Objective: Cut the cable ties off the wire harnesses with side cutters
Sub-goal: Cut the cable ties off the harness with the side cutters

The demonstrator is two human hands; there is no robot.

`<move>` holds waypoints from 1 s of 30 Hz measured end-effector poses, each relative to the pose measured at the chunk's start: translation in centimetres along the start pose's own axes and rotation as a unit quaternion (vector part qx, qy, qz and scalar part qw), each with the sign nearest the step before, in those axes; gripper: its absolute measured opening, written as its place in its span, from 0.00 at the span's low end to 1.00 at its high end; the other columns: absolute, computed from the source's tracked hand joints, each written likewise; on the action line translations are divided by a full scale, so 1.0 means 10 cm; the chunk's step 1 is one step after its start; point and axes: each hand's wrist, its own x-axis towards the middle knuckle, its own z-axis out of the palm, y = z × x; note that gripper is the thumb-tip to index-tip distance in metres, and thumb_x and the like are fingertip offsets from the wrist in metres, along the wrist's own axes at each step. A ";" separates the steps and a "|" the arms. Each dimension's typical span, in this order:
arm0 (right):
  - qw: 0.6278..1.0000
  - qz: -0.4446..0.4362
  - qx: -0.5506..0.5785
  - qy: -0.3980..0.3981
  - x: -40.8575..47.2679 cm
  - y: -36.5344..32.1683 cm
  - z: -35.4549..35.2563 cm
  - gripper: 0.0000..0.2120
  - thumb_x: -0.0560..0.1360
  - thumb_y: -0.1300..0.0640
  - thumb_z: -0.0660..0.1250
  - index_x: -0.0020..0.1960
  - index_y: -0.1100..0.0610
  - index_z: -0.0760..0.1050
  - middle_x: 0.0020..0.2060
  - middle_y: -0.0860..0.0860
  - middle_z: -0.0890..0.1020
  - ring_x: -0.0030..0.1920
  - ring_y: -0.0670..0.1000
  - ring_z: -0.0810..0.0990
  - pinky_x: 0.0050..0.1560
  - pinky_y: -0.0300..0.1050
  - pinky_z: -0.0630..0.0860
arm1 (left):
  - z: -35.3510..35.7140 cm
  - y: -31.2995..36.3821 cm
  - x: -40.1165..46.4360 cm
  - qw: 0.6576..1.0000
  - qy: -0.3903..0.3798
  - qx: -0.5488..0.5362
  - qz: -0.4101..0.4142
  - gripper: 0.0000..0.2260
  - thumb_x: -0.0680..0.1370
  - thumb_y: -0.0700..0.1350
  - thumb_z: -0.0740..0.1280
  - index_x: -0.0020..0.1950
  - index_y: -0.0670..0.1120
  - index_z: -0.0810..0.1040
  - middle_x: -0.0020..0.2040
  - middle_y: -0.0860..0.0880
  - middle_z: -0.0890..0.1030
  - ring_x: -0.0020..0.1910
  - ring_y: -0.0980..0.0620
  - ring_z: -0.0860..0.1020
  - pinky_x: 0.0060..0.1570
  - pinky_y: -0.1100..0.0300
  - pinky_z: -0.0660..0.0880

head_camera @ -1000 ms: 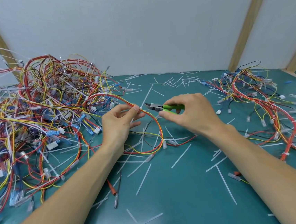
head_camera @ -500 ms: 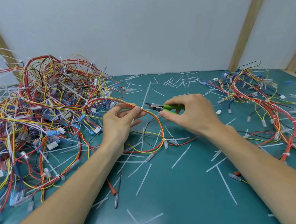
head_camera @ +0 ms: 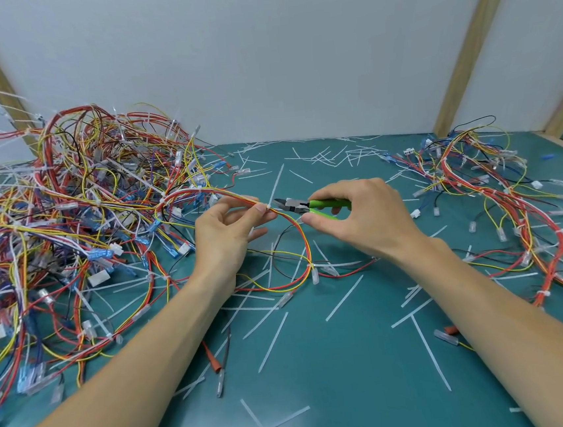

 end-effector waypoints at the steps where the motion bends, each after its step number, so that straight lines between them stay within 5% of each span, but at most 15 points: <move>1: 1.000 -0.001 0.001 0.001 0.00 0.00 0.00 0.15 0.72 0.34 0.73 0.50 0.43 0.85 0.43 0.38 0.86 0.44 0.44 0.82 0.51 0.50 0.79 | 0.00 0.00 0.00 1.000 0.000 0.000 -0.001 0.04 0.77 0.37 0.72 0.50 0.41 0.79 0.43 0.45 0.87 0.46 0.49 0.87 0.40 0.62 0.81; 22: 0.999 0.005 0.020 -0.040 0.01 -0.01 0.03 0.15 0.74 0.32 0.69 0.48 0.40 0.86 0.39 0.41 0.86 0.42 0.47 0.83 0.49 0.49 0.79 | 0.02 0.00 -0.02 1.000 -0.018 0.012 0.007 0.04 0.77 0.39 0.72 0.49 0.39 0.80 0.43 0.43 0.87 0.44 0.48 0.87 0.39 0.61 0.82; 30: 0.997 0.014 0.060 -0.042 0.01 -0.01 0.03 0.12 0.74 0.37 0.72 0.44 0.43 0.87 0.28 0.40 0.80 0.33 0.51 0.75 0.41 0.45 0.76 | 0.01 0.02 -0.02 0.999 -0.022 -0.016 -0.036 0.04 0.77 0.40 0.73 0.48 0.41 0.80 0.45 0.43 0.87 0.45 0.47 0.87 0.41 0.61 0.82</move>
